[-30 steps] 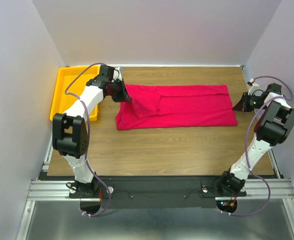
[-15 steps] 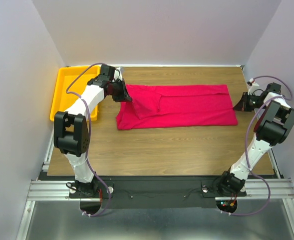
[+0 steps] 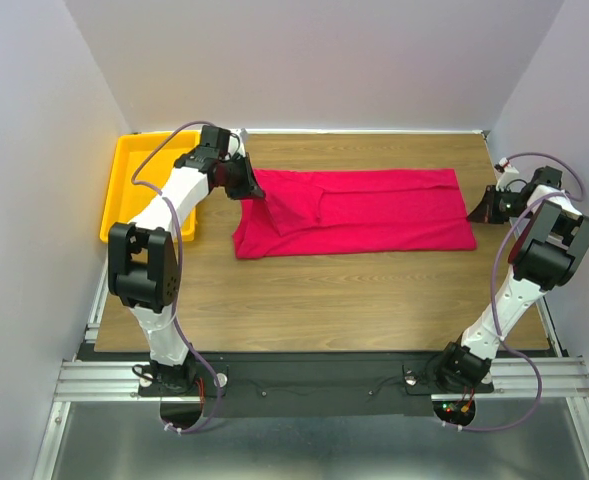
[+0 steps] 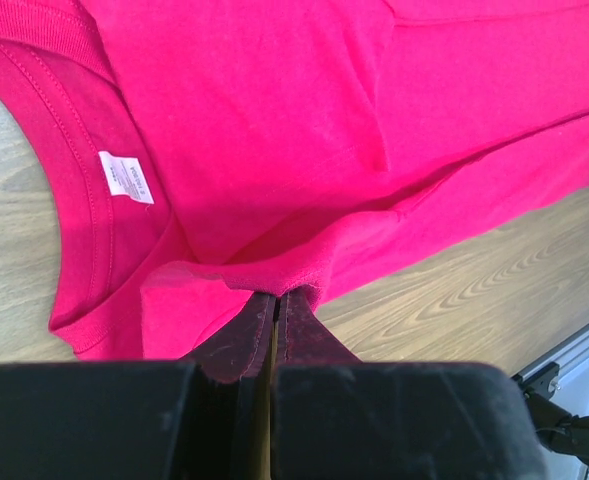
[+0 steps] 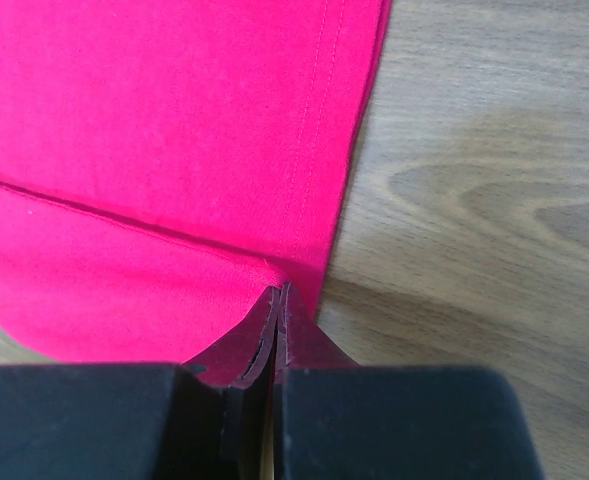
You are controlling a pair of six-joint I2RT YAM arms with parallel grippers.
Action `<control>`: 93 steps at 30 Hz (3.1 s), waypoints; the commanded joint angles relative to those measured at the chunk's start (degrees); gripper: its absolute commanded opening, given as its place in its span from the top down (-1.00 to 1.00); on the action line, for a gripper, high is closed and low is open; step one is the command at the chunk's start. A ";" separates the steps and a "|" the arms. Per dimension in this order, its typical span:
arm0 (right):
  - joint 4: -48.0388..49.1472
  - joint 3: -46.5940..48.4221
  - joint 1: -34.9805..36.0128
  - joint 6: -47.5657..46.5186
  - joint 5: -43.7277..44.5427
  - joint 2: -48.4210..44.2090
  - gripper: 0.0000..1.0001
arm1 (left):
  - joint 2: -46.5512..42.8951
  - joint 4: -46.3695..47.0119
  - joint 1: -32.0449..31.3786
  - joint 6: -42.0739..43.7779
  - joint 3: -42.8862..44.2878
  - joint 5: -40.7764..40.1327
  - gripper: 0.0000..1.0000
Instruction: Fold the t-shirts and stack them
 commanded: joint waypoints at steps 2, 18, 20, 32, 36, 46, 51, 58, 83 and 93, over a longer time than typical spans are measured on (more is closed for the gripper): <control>2.50 1.60 0.32 0.05 0.70 0.34 0.99 | 0.09 0.53 -0.28 0.65 4.50 0.54 1.00; 3.03 1.33 0.41 0.23 1.41 0.43 0.99 | 5.54 -2.54 -0.89 1.89 11.36 0.80 1.00; 3.03 1.33 0.41 0.31 1.49 0.43 0.99 | 5.90 -2.63 -0.89 1.97 11.63 0.63 1.00; 3.47 1.60 0.76 0.93 1.58 0.52 0.96 | 7.21 -2.72 -0.98 2.41 11.63 -0.96 1.00; 3.47 1.60 0.85 1.02 1.76 0.52 0.96 | 7.65 -2.63 -0.98 2.33 12.07 -1.31 1.00; 3.65 1.68 0.85 1.19 2.02 0.61 0.95 | 9.41 -3.07 -0.98 2.50 13.47 -1.48 1.00; 3.73 1.77 0.85 1.28 2.28 0.69 0.95 | 9.85 -3.16 -0.89 2.68 13.48 -1.83 1.00; 3.82 2.21 0.94 1.54 2.20 0.78 0.93 | 10.12 -3.16 -0.98 2.94 13.48 -2.19 1.00; 4.35 3.53 1.55 2.77 2.90 0.87 0.87 | 11.78 -2.72 -0.98 2.50 14.00 -3.77 1.00; 5.05 4.85 1.73 4.44 3.86 1.13 0.71 | 13.37 -2.54 -0.98 1.97 15.23 -4.12 1.00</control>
